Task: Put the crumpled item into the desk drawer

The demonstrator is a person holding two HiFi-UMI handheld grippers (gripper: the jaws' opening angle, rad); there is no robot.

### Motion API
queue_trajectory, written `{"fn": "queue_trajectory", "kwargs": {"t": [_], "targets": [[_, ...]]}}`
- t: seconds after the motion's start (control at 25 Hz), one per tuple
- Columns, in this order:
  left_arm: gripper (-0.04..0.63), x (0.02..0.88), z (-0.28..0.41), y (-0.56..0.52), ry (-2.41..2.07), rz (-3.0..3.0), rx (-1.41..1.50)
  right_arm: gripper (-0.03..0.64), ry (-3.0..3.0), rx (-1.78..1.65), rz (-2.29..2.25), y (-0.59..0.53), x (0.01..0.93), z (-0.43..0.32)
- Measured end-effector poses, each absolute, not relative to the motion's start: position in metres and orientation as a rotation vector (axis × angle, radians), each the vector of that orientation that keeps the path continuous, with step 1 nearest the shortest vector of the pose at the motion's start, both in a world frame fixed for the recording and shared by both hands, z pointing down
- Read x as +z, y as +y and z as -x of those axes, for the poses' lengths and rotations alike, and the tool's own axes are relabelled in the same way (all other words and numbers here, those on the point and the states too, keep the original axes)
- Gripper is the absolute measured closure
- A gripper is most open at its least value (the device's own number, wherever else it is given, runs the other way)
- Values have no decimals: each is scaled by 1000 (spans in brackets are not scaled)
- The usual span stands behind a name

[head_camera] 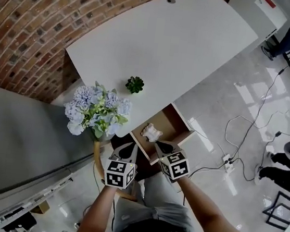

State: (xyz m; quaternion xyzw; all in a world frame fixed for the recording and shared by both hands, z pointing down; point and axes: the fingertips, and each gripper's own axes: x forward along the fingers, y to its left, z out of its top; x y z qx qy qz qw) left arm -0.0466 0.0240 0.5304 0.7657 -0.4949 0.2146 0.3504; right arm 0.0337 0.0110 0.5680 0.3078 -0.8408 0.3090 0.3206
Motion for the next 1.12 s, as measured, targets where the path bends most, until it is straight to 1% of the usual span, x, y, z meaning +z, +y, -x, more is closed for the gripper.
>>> {"fn": "queue_trajectory", "kwargs": {"t": [0.24, 1.12], "targets": [[598, 516, 42, 24, -1281, -2000, 539, 620, -2238, 817, -882, 11, 546, -33], [598, 471, 37, 41, -1249, -2061, 512, 620, -2282, 758, -880, 18, 506, -28]]}}
